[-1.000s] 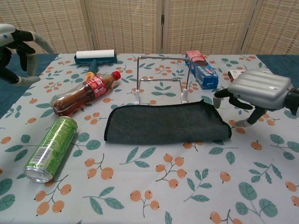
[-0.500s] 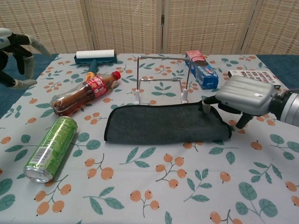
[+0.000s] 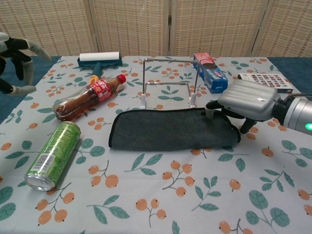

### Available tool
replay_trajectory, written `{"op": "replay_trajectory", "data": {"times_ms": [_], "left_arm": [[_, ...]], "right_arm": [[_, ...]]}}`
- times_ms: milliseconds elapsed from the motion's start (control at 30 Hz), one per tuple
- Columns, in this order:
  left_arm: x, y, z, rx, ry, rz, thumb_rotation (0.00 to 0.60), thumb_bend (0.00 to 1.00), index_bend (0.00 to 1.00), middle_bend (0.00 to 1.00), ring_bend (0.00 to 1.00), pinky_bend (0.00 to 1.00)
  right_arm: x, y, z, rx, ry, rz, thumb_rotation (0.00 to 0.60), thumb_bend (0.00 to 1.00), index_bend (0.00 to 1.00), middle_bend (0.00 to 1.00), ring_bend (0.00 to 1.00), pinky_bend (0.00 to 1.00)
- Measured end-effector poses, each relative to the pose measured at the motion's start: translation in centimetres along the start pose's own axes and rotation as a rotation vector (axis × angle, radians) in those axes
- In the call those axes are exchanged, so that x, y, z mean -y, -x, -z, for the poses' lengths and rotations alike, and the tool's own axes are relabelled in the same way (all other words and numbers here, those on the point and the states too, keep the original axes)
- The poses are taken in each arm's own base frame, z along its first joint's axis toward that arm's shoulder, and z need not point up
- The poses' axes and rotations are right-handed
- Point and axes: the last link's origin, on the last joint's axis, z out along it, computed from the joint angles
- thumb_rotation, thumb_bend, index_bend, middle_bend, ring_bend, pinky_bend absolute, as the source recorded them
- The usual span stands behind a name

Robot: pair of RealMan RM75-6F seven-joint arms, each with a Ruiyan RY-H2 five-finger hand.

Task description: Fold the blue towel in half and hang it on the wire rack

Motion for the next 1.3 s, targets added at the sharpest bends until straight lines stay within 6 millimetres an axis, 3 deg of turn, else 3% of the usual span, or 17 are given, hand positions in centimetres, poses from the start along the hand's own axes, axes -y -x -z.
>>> {"op": "replay_trajectory", "data": {"times_ms": [400,733,1033,1300], "left_arm": [[0.3,0.0,0.2,0.010,-0.010,-0.001,0.600,0.29,0.23,0.55,0.48,0.76],[0.7,-0.4,0.1,-0.006,-0.019,-0.006,0.600,0.29,0.23,0.55,0.48,0.76],[2.5,-1.5,0.1,-0.068,-0.064,-0.055,0.600,0.29,0.24,0.55,0.47,0.66],[4.8,-2.5,1.4,-0.099,-0.132,-0.085,0.600,0.29,0.24,0.53,0.45,0.62]], "right_arm": [[0.3,-0.1,-0.7,-0.012,-0.007,-0.011,0.600,0.33,0.49,0.87,0.87,1.00],[0.0,-0.7,-0.7,-0.059,-0.003,-0.038,0.600,0.42,0.75,0.89,0.88,1.00],[-1.1,-3.9,0.3,-0.183,0.019,-0.099,0.600,0.43,0.79,0.90,0.88,1.00],[-1.7,-9.0,0.9,-0.300,0.045,-0.140,0.600,0.43,0.80,0.91,0.88,1.00]]}}
